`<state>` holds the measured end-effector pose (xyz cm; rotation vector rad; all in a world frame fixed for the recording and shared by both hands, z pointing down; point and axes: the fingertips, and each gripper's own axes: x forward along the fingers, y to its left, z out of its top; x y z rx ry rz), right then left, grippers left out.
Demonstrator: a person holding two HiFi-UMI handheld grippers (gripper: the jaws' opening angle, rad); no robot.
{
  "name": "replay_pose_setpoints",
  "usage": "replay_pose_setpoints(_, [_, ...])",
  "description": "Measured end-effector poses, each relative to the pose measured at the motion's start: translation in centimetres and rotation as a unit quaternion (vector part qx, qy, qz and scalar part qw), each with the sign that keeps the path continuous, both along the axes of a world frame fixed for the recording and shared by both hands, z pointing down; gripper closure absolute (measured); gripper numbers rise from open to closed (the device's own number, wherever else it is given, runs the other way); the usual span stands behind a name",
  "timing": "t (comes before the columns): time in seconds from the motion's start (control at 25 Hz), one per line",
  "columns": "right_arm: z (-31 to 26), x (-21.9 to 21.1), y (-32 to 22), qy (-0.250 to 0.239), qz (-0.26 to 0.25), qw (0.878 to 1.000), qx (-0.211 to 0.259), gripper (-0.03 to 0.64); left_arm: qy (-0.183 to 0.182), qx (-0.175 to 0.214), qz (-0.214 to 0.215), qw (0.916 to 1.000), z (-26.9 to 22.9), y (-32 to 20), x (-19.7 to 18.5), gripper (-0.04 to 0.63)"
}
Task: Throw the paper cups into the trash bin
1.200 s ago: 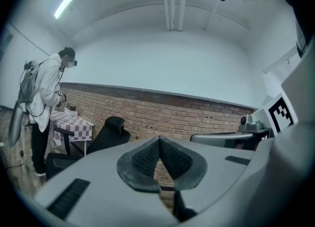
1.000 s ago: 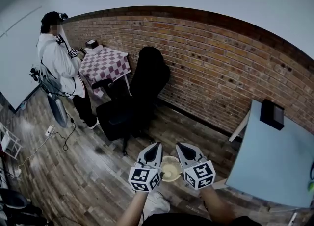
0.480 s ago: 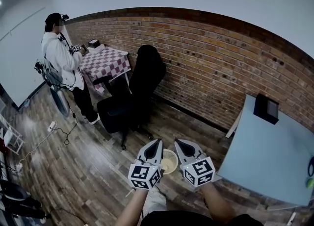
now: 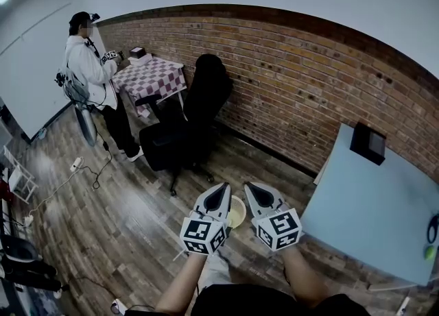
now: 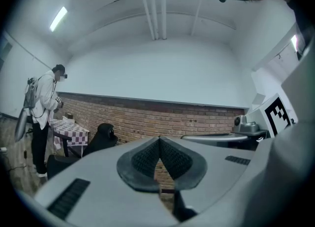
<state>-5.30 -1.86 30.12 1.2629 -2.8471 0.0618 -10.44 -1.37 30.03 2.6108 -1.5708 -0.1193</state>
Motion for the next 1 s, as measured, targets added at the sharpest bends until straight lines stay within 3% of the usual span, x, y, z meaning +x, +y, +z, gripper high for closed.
replay_pose_setpoints(1.0, [-2.0, 1.8, 10.0, -0.013, 0.001, 0.999, 0.030, 0.614, -0.011, 0.025, 0.008, 0.9996, -1.8, 10.0, 2.7, 0.592])
